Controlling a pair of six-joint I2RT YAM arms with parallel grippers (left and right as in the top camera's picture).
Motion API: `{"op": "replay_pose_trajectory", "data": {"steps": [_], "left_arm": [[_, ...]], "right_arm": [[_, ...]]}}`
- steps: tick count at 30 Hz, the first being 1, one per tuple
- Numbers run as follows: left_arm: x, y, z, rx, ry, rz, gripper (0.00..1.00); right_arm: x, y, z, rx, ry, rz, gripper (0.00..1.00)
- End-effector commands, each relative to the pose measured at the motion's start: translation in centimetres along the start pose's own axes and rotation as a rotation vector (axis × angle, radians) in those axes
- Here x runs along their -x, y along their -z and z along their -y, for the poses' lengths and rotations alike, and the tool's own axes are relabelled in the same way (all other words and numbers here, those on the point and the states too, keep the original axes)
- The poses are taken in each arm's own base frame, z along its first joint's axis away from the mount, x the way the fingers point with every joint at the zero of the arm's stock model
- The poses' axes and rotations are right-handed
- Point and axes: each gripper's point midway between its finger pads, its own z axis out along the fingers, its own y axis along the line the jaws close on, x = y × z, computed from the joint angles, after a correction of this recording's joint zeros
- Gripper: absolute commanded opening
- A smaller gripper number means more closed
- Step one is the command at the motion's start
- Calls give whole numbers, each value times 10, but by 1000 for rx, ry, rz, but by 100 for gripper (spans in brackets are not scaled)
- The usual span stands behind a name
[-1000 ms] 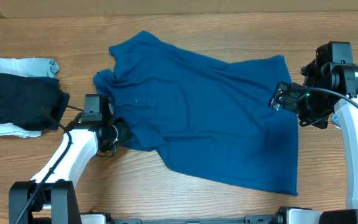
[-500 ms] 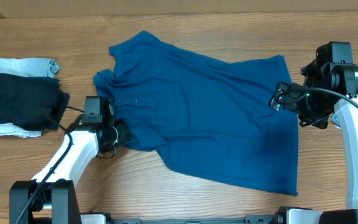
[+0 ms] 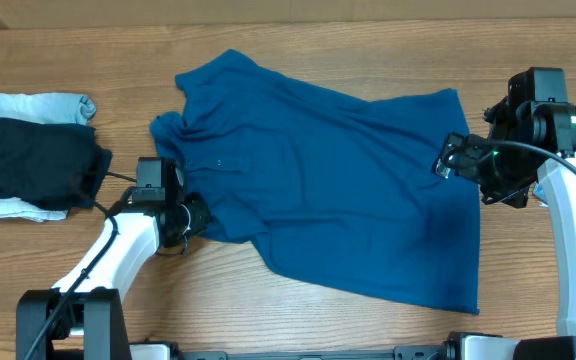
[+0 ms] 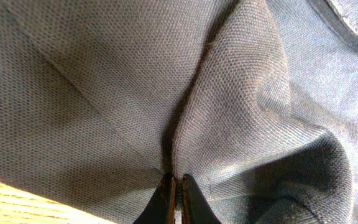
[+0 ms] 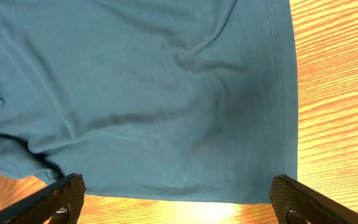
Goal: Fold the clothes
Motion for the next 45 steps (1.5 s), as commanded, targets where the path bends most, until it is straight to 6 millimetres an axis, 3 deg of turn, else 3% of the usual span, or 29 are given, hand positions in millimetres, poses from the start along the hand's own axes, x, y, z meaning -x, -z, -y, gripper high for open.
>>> {"op": "replay_pose_trajectory", "data": {"steps": [1, 2, 3, 6, 11, 14, 20, 26, 27, 28, 30, 32, 34, 37, 40, 43, 45], "left_arm": [[11, 23, 22, -38, -72, -33, 4], [19, 37, 30, -39, -96, -32, 4], [35, 63, 39, -12, -107, -13, 4], [54, 97, 48, 20, -111, 28, 4], [86, 134, 70, -7, -109, 139, 4], [102, 142, 82, -44, -103, 202, 4], [98, 113, 70, 13, -76, 130, 4], [97, 60, 45, 136, -54, 25, 4], [99, 57, 45, 133, -58, 27, 7], [103, 61, 52, 105, -104, 41, 21], [105, 72, 59, 81, -150, 53, 36], [93, 80, 59, 83, -185, 22, 47], [85, 77, 58, 100, -193, -5, 50], [57, 62, 68, 97, -281, -72, 38], [15, 36, 69, 117, -348, -154, 4], [-18, 10, 58, 134, -332, -201, 4], [-29, -3, 51, 123, -326, -210, 4]], "right_arm": [[1, 2, 0, -2, 12, 10, 99], [1, 2, -1, -2, 13, 11, 99], [1, 2, 0, -3, 13, 11, 99], [1, 2, 0, -3, 12, 11, 99], [1, 2, -1, -1, 13, 14, 99], [2, 2, -1, -1, 13, 14, 99], [1, 2, -1, -2, 13, 13, 100], [1, 2, -1, -1, 13, 13, 100], [1, 2, -1, -2, 12, 11, 100], [1, 2, -1, -2, 12, 10, 100], [1, 2, -1, -2, 12, 11, 100], [1, 2, -1, -2, 12, 11, 100], [1, 2, -1, -2, 13, 13, 100], [1, 2, -1, -1, 13, 14, 100], [1, 2, -1, -2, 13, 13, 100], [1, 2, -1, -2, 13, 13, 100], [1, 2, -1, -2, 13, 12, 100]]}}
